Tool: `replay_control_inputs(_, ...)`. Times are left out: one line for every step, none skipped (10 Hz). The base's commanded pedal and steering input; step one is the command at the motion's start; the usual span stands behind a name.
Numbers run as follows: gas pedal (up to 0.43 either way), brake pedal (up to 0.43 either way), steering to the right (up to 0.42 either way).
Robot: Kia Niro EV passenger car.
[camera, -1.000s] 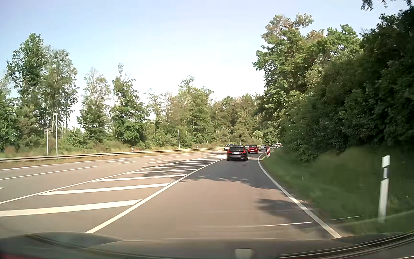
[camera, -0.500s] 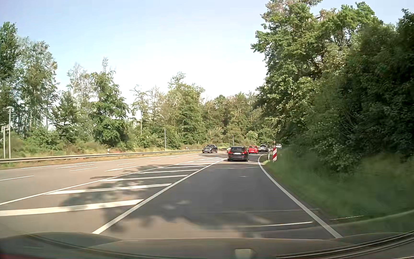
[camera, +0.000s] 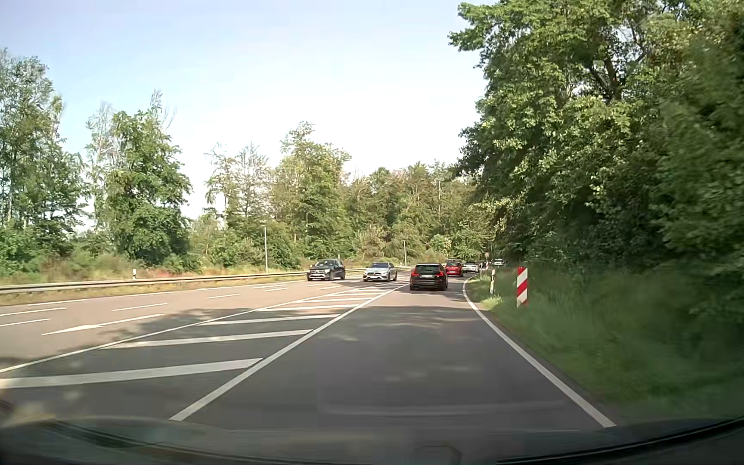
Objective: Follow the waypoints while adhering to traffic rules and regulations
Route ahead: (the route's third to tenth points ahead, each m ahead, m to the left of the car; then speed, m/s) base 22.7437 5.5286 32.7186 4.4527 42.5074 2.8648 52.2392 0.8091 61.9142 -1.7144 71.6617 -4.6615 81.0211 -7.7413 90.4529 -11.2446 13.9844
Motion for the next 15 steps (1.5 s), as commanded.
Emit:
replay_control_inputs(0.130,0.030,0.019)
replay_control_inputs(0.130,0.024,0.019)
replay_control_inputs(0.130,0.024,0.019)
replay_control_inputs(0.130,0.024,0.019)
replay_control_inputs(0.130,0.024,0.019)
replay_control_inputs(0.138,0.024,0.019)
replay_control_inputs(0.138,0.024,0.019)
replay_control_inputs(0.138,0.024,0.019)
replay_control_inputs(0.138,0.024,0.019)
replay_control_inputs(0.138,0.024,0.018)
replay_control_inputs(0.138,0.024,0.018)
replay_control_inputs(0.138,0.024,0.018)
replay_control_inputs(0.138,0.024,0.016)
replay_control_inputs(0.138,0.024,0.015)
replay_control_inputs(0.138,0.024,0.015)
